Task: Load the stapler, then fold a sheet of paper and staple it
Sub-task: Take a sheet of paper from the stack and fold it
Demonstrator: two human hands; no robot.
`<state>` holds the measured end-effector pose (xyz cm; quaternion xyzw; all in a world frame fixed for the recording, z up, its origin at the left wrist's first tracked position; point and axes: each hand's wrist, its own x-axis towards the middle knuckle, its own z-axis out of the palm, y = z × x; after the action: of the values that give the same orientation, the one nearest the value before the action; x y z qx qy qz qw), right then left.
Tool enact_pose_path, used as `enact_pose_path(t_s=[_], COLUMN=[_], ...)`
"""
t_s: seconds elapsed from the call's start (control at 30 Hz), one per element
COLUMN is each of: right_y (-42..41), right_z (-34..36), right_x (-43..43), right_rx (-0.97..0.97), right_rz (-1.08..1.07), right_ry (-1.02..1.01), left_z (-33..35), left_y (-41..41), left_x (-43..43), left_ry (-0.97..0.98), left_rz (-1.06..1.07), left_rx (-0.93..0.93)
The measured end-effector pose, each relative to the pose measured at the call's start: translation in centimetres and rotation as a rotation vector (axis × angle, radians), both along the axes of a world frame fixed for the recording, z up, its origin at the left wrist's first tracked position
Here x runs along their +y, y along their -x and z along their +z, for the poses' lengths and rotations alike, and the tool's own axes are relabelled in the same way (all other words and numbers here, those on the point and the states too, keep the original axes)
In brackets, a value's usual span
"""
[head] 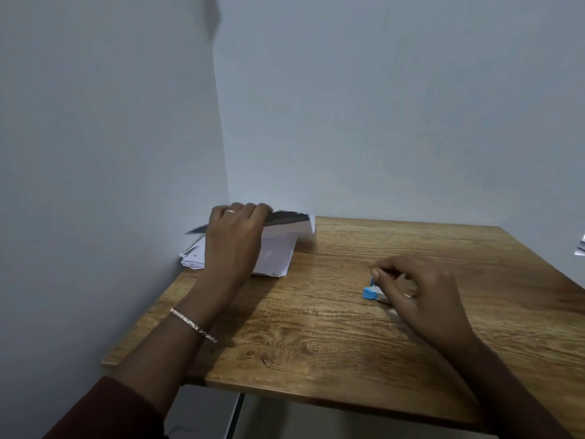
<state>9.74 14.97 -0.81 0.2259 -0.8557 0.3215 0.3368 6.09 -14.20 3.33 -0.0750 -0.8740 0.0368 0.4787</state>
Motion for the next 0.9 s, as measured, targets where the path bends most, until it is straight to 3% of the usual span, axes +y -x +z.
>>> enact_pose_path(t_s=[0.13,0.4,0.63,0.83,0.9], right_y=[0.5,0.0,-2.1,-3.4,-3.8], right_z=[1.6,3.5,2.1,1.8,1.0], right_x=[-1.7,-1.6,0.8,2.1,2.7], right_rx=[-0.049,-0.261,-0.43,-0.399,-0.395], right_rz=[0.058,0.27,0.432,0.465,0.436], right_ry=[0.177,0.427,0.566,0.785,0.86], left_z=[3.3,6.9,10.4,12.0,10.9], left_y=[-3.2,-9.2,-10.7,-10.7,-10.6], left_x=[3.9,8.1,7.4,5.3,3.2], left_ry=[-0.08,-0.275,-0.32,-0.297,-0.422], left_rz=[-0.137,-0.456,-0.502,-0.438,-0.437], left_rx=[0.052,-0.215,-0.155,-0.351,-0.424])
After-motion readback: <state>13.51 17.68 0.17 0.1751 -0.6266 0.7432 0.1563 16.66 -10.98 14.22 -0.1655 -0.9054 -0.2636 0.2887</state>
